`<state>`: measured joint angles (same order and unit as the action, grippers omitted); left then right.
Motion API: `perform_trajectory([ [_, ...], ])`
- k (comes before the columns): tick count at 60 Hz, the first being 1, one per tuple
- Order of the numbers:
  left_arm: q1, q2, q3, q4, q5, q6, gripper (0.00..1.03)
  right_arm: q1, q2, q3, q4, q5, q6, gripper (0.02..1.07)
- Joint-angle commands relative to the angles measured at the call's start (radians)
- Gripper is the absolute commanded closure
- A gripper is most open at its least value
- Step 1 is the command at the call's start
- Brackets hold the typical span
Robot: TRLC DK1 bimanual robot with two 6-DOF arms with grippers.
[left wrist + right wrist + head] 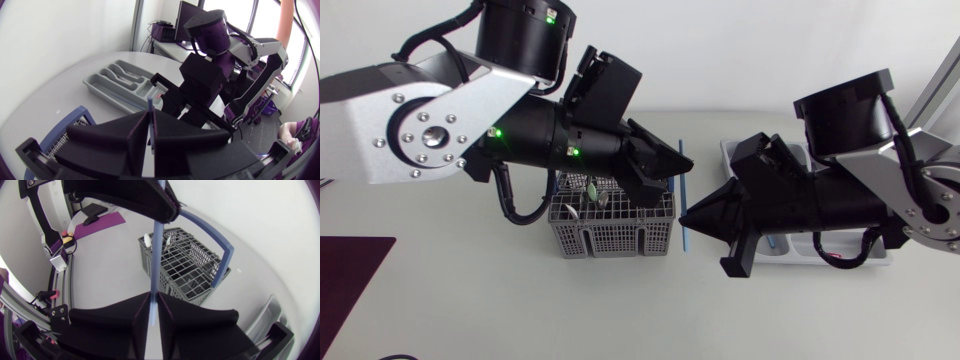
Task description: Unload the cutlery basket into the drawer organizer.
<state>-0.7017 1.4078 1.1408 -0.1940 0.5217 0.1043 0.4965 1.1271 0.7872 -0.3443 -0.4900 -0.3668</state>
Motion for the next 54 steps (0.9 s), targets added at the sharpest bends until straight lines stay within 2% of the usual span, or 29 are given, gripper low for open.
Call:
perform_trajectory([
  [1,0.013,0.022,0.042,-0.002,0.012,-0.023,0.75,0.008,0.007,0.009,-0.015,-0.012,0.008,1.01],
  [7,0.018,0.022,0.045,0.004,0.012,-0.038,0.69,0.013,-0.004,-0.006,-0.016,-0.015,0.006,1.01],
  [8,0.018,0.022,0.046,0.004,0.012,-0.038,0.63,0.014,-0.006,-0.008,-0.016,-0.015,0.006,1.01],
  [9,0.018,0.022,0.046,0.004,0.012,-0.038,0.61,0.013,-0.006,-0.008,-0.016,-0.015,0.006,1.01],
  [10,0.019,0.022,0.048,0.004,0.012,-0.041,0.51,0.013,-0.007,-0.009,-0.018,-0.015,0.006,1.01],
  [13,0.025,0.022,0.051,0.004,0.012,-0.049,0.35,0.013,-0.013,-0.011,-0.024,-0.015,0.006,1.01],
  [19,0.045,0.016,0.06,0.004,0.012,-0.061,0.17,0.011,-0.024,-0.025,-0.028,-0.015,0.005,1.01],
  [23,0.07,-0.003,0.066,0.005,0.012,-0.064,0.11,0.011,-0.033,-0.037,-0.042,-0.013,0.0,1.01],
  [34,0.168,-0.067,0.076,0.005,0.012,-0.064,0.08,-0.033,-0.081,-0.068,-0.096,-0.012,-0.04,1.01],
  [45,0.309,-0.155,0.056,-0.01,0.015,-0.018,0.08,-0.157,-0.119,-0.092,-0.147,-0.05,-0.087,1.01],
  [50,0.361,-0.204,0.022,-0.022,0.015,0.058,0.08,-0.227,-0.112,-0.092,-0.153,-0.05,-0.093,1.01],
  [54,0.366,-0.236,-0.012,-0.039,0.014,0.14,0.08,-0.288,-0.081,-0.082,-0.153,-0.051,-0.093,1.01],
])
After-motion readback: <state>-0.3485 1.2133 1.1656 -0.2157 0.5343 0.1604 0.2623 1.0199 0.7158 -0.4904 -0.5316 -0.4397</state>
